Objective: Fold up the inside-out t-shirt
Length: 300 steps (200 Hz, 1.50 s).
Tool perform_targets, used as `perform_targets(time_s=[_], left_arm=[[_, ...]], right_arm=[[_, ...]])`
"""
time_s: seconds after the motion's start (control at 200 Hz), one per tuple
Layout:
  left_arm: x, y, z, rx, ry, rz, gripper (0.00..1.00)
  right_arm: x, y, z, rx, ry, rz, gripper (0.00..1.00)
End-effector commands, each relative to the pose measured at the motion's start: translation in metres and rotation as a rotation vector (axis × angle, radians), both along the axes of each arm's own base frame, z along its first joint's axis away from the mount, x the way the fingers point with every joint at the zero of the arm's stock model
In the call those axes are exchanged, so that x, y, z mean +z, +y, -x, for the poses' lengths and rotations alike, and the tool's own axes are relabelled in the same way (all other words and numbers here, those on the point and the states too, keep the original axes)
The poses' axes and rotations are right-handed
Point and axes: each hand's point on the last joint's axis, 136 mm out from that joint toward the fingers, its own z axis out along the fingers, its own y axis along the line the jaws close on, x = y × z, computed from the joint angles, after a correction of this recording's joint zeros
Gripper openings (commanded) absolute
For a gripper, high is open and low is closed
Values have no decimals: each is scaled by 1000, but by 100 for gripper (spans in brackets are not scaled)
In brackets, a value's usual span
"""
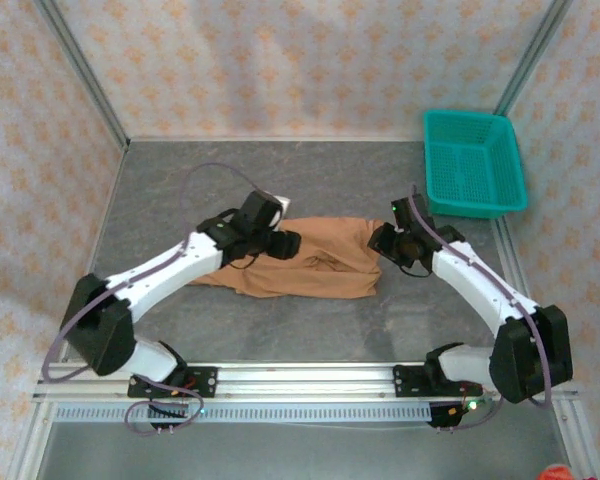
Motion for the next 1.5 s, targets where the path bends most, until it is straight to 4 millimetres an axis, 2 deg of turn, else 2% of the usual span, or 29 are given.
perform_targets(time_s=[0.0, 0.12, 0.255, 0.37, 0.4, 0.425, 0.54, 0.661, 0.706, 0.781, 0.796, 0.886, 0.961, 1.086, 1.121, 1.136, 1.171, 1.246, 1.341, 1.401, 1.496], left_arm=[[-11, -44, 3, -238, -38, 16, 67], [-27, -65, -3, -325, -31, -9, 70], [-53, -74, -16, -334, 22, -57, 70], [-77, -77, -26, -325, 67, -104, 61], [-76, -76, -29, -318, 65, -112, 58], [-88, -76, -31, -315, 88, -131, 56], [-92, -73, -39, -298, 92, -146, 49], [-97, -70, -42, -301, 96, -158, 48], [-100, -70, -41, -308, 102, -163, 38], [-102, -69, -41, -313, 127, -176, 7], [-101, -68, -42, -312, 133, -180, 0], [-85, -65, -45, -286, 154, -194, 0], [-59, -63, -48, -255, 152, -177, 0], [-15, -65, -48, -204, 145, -96, 0], [-11, -66, -46, -196, 164, -67, 0], [3, -67, -45, -194, 149, -38, 0], [12, -67, -43, -186, 161, -4, 0], [25, -69, -39, -179, 194, 74, 0], [38, -68, -35, -177, 228, 170, 0], [42, -66, -35, -176, 246, 228, 0], [38, -63, -36, -171, 292, 302, 0]], right_arm=[[-1, -4, -3, -26, -11, 14, 39], [0, -3, -1, -18, -6, 10, 39], [1, 0, 2, -9, -2, -7, 39], [3, 4, 5, 1, -4, -23, 34], [3, 5, 5, 6, -3, -27, 32], [3, 7, 6, 12, -3, -29, 32], [1, 18, 10, 42, 4, -34, 30], [-7, 24, 15, 49, 17, -41, 30], [-9, 25, 15, 48, 18, -44, 30], [-11, 27, 16, 49, 20, -49, 27], [-11, 27, 16, 51, 19, -48, 26], [-16, 29, 18, 55, 44, -32, 13], [-18, 39, 17, 62, 46, -61, 5], [-11, 71, 4, 89, -21, -150, 5], [-14, 79, -1, 94, -23, -158, 6], [-17, 80, -3, 93, -18, -156, 6], [-25, 82, -9, 84, -11, -142, 7], [-47, 69, -24, 20, 0, -65, 9], [-67, 38, -42, -89, 12, 38, 8], [-66, 18, -51, -148, -10, 99, 8], [-49, 2, -60, -173, -58, 167, 9]])
